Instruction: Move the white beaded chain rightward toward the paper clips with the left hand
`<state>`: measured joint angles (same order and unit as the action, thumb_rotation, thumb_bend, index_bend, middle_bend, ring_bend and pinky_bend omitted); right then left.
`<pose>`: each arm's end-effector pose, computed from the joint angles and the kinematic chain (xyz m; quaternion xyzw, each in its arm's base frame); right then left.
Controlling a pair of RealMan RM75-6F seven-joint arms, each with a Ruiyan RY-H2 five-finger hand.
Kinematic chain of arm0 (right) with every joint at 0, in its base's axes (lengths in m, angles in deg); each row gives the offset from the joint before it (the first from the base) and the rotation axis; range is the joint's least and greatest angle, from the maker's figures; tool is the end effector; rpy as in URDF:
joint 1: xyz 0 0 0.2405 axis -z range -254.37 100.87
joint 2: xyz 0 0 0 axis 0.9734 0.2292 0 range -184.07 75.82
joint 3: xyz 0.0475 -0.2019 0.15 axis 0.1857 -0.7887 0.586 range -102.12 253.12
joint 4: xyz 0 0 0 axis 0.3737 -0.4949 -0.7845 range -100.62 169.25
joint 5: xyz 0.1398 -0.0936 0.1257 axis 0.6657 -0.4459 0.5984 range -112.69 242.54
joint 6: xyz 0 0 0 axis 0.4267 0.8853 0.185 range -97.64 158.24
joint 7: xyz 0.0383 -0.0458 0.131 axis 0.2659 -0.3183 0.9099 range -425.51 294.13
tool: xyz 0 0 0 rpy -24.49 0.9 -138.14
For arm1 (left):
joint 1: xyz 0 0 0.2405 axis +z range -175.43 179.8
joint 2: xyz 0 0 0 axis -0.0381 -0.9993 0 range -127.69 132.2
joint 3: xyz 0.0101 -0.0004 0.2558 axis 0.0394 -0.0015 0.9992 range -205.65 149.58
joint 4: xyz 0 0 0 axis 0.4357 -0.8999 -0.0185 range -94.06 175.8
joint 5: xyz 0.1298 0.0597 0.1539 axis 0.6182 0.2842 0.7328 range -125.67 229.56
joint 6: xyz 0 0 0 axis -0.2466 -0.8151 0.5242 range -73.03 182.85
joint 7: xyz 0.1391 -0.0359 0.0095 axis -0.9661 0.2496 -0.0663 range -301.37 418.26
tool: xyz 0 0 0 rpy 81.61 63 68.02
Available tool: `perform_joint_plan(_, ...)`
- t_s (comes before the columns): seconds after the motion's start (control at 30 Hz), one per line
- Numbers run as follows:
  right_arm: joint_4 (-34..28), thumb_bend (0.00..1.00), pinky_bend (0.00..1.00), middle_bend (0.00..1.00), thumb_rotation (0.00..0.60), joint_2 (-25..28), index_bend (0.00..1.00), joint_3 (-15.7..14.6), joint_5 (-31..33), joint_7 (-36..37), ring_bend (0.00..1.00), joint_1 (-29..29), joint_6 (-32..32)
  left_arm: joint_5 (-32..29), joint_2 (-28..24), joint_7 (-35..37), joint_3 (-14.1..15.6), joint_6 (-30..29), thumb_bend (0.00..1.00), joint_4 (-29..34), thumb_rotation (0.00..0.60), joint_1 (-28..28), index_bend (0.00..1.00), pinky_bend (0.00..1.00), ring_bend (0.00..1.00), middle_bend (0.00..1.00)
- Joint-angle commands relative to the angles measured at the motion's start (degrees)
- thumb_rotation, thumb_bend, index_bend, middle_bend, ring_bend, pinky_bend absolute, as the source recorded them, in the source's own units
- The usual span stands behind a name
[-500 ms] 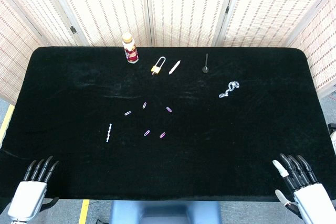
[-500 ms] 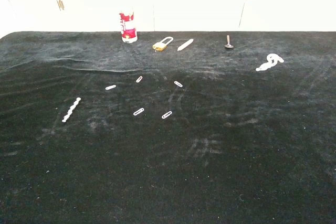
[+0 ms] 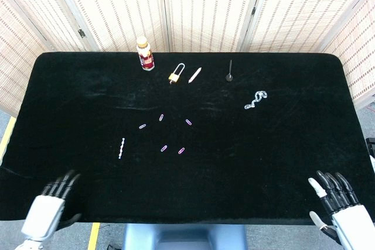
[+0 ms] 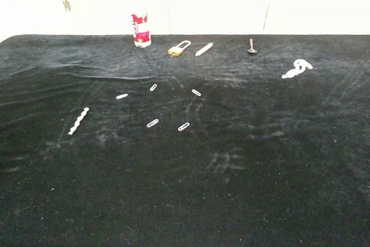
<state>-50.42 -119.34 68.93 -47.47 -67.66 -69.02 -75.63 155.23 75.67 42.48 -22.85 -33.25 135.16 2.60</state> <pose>-0.2896 -0.0689 0.1615 0.6627 -0.2842 0.4433 0.5325 -0.2629 0.1184 0.0856 -0.6851 -0.3359 -0.3885 0.5165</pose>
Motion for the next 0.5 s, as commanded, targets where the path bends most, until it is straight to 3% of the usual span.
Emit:
perform_joint_plan(0.03, 0.5, 0.29, 0.0, 0.0, 0.6, 0.16, 0.0, 0.23, 0.13, 1.37, 0.0, 0.48, -1.66, -1.49, 7.63, 4.17, -3.53, 0.27, 0.14, -0.21, 0.6, -2.65, 0.25, 0.91, 0.8, 0.65)
perform_joint_plan(0.1, 0.89, 0.29, 0.0, 0.0, 0.6, 0.18, 0.0, 0.38, 0.2, 2.22, 0.0, 0.82, -2.8, -3.91, 10.63, 3.29, -5.04, 2.39, 0.15, -0.25, 0.6, -3.77, 0.32, 0.99, 0.9, 0.77)
perform_joint_plan(0.2, 1.6, 0.29, 0.0, 0.0, 0.6, 0.19, 0.0, 0.56, 0.6, 3.66, 0.0, 1.17, -3.87, -8.08, 16.26, -1.2, -7.93, 5.67, 0.15, -1.39, 0.6, -5.72, 0.37, 1.0, 0.98, 0.86)
perform_joint_plan(0.33, 2.03, 0.29, 0.0, 0.0, 0.6, 0.64, 0.0, 0.86, 1.65, 5.88, 0.0, 1.1, -4.12, -12.86, 22.91, -5.39, -11.74, 9.29, 0.15, -4.02, 0.6, -8.96, 0.4, 1.0, 1.0, 0.91)
perform_joint_plan(0.5, 2.1, 0.29, 0.0, 0.0, 0.6, 1.21, 0.0, 1.28, 3.02, 8.22, 0.0, 0.96, -4.16, -16.35, 29.08, -5.48, -16.04, 11.07, 0.16, -9.0, 0.6, -12.79, 0.4, 1.0, 1.0, 0.92)
